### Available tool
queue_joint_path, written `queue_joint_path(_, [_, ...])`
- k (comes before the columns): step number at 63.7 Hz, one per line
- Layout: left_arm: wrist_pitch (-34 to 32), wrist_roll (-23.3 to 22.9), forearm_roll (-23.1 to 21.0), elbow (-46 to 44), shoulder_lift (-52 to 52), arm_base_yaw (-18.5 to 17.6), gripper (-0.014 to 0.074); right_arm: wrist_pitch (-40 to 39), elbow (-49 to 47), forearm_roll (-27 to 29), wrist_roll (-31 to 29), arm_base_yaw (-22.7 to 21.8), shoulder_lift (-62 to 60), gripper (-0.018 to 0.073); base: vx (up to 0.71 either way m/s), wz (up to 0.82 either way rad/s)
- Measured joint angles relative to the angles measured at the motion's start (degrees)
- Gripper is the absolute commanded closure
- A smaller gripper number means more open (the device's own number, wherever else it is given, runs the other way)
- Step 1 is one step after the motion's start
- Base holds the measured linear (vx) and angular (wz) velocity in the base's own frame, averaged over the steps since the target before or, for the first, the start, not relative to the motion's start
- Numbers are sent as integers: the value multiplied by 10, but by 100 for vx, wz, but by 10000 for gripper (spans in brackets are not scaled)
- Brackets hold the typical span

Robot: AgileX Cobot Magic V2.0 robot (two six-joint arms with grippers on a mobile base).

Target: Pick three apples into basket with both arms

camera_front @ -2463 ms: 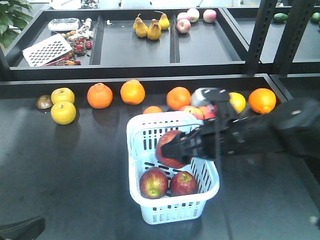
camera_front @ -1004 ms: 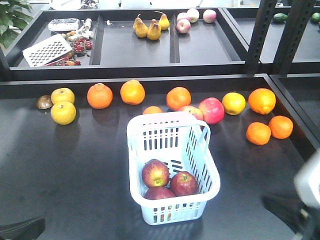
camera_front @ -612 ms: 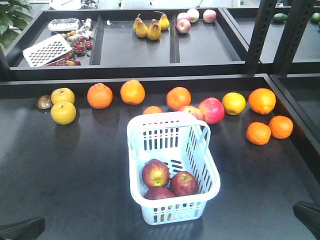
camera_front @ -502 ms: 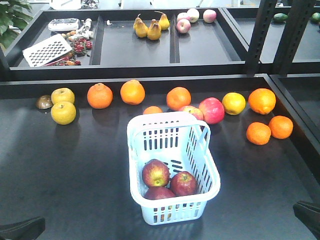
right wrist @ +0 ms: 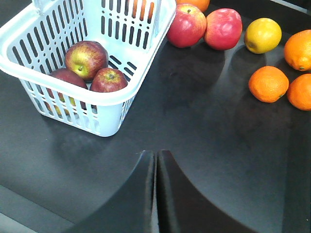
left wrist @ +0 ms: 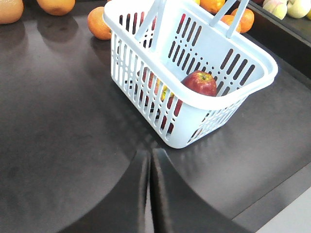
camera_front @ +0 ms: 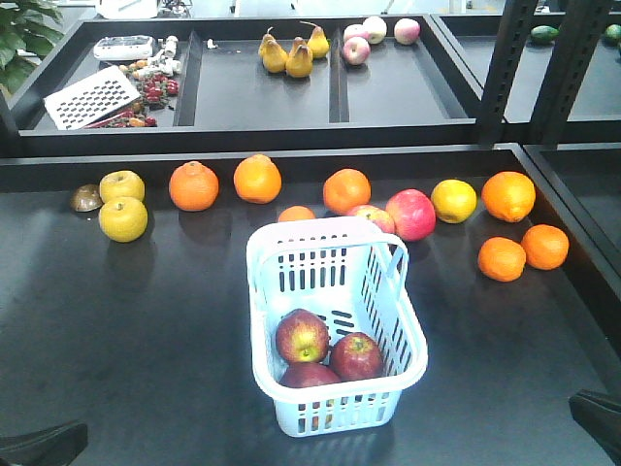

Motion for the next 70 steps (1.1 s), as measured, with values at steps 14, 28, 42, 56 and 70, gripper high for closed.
queue_joint_path(14, [6,-7,1,0,0,0,603,0,0,0,1,0,0,564,0,0])
queue_joint_path(28, [21,-211,140,39,0,0,603,0,0,0,1,0,0,564,0,0])
queue_joint_path(42, [20,-330,244,94,0,0,603,0,0,0,2,0,0,564,0,0])
queue_joint_path(56, [-22,-285,248,104,-6,0,603,0,0,0,2,0,0,564,0,0])
queue_joint_path(70, [-56,-164,228,104,-73,9,603,0,0,0,2,0,0,564,0,0])
